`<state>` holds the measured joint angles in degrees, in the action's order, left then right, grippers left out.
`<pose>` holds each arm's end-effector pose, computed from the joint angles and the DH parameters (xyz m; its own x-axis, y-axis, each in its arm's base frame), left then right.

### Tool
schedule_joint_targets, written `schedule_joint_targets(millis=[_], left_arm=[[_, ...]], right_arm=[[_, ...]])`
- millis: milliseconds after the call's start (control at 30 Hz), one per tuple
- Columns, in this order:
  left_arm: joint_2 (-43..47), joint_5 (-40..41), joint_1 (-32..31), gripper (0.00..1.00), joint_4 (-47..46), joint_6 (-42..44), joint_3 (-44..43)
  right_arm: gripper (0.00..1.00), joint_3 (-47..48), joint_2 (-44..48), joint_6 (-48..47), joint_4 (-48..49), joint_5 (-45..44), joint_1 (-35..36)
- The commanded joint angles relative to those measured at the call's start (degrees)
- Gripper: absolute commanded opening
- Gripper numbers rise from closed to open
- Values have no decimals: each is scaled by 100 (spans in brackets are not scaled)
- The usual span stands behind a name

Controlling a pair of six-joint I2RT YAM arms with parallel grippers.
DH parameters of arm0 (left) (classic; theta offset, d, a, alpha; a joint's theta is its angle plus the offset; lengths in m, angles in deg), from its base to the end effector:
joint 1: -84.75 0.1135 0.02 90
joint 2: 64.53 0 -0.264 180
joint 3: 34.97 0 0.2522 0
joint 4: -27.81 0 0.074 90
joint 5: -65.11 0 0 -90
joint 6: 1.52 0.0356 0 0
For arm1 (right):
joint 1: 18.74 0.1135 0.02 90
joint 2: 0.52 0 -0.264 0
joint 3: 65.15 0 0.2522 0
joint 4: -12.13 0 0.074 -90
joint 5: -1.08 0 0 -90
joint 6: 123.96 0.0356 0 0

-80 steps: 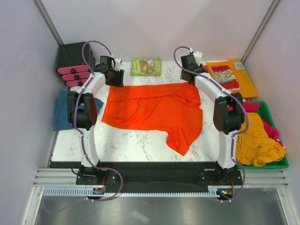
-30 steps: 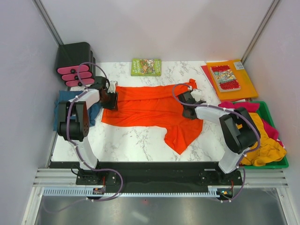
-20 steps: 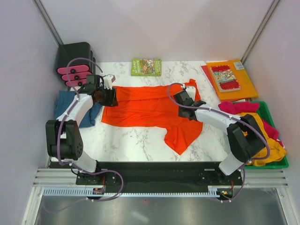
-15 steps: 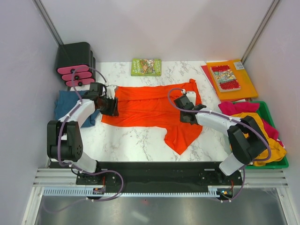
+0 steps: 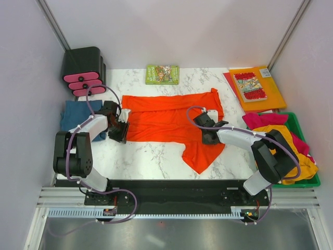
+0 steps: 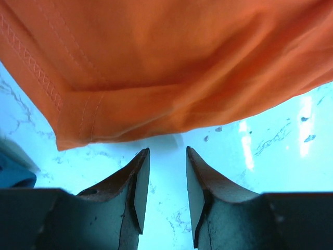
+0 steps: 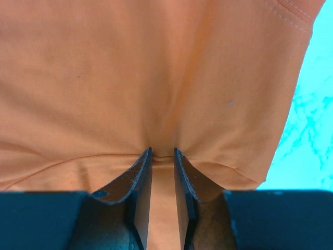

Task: Fold and stack the t-shirts
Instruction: Fold the flattened tshirt in 1/3 of the way

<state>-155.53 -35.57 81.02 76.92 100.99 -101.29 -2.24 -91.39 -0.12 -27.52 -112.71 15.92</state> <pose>0.2832 -0.0251 0.1675 -0.9104 0.2727 -0.3111 0.3204 0.9405 -0.1133 0.2445 0.1516 0.1607 -0.8511 0.0310 -0.5241 0.0963 0.9906 -0.0977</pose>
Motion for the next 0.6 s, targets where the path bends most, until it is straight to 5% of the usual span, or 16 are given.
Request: schedule_joint_targets(millis=[0,367,567], left_arm=[[92,399,-14,40,463,471,-71],[882,427,91,31,683,876,-9],[1532,-224,320,48,-220,121,-641]], right_arm=[[31,-124,227,105,-530,59,24],[39,60,658,184,-1594,-178,24],[48,814,1696,61,-358,-1101,-282]])
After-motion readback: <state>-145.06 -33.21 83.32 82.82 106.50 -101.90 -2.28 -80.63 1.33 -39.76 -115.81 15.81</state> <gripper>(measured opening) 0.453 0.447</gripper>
